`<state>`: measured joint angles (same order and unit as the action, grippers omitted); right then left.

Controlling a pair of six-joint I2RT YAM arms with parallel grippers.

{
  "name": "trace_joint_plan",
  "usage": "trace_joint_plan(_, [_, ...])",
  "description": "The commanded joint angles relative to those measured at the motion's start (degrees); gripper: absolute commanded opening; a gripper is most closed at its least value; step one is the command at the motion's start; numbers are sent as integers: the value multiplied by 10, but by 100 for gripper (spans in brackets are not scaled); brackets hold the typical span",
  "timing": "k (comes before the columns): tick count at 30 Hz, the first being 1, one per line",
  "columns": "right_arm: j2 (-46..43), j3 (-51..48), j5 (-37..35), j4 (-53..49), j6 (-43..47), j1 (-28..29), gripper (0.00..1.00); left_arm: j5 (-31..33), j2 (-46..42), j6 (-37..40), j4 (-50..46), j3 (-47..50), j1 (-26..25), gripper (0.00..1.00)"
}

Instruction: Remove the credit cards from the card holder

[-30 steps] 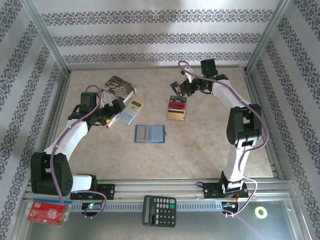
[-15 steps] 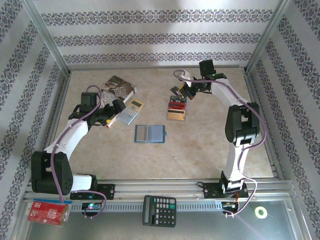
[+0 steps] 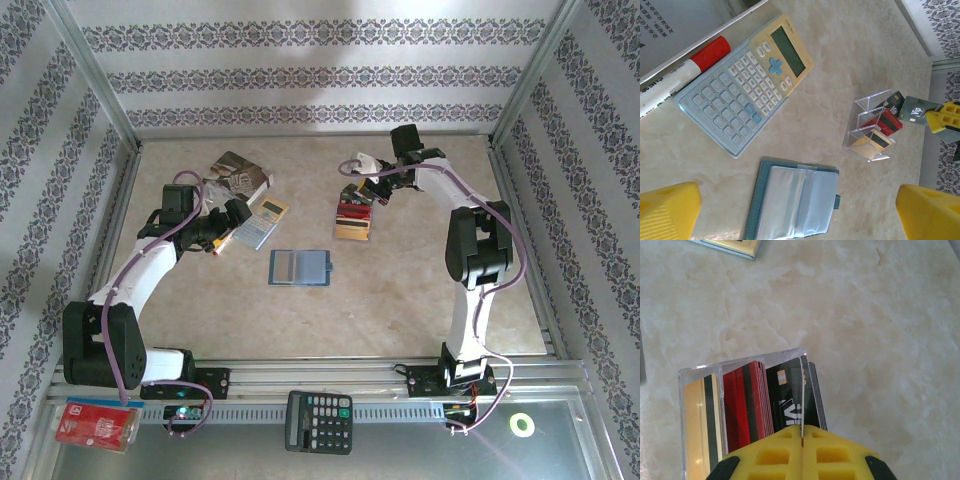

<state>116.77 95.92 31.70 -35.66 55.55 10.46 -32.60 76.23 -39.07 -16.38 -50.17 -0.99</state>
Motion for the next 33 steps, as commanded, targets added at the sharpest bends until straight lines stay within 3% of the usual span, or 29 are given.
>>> trace_joint_plan(1, [14,19,-10,-19,33,7,9,-3,-12,5,-13,-12,6,100])
trace_joint_plan(9, [23,29,-38,-20,41,17,19,-5,-13,9,-19,-9,6,100])
trace_joint_plan(18, [6,35,-6,4,-22,21,25,-2,-16,11,-20,-6,6,100])
trace_joint_plan(24, [-56,-15,-13,118,-230,42,26,1,-19,-1,-7,3,5,100])
trace_joint_plan(29, [-128,-123,-119,257,-409,109,33,0,-19,-23,22,16,-8,100])
trace_joint_plan(33, [-156,-140,-130,232,-522,148,39,4,-18,-27,21,17,-19,100])
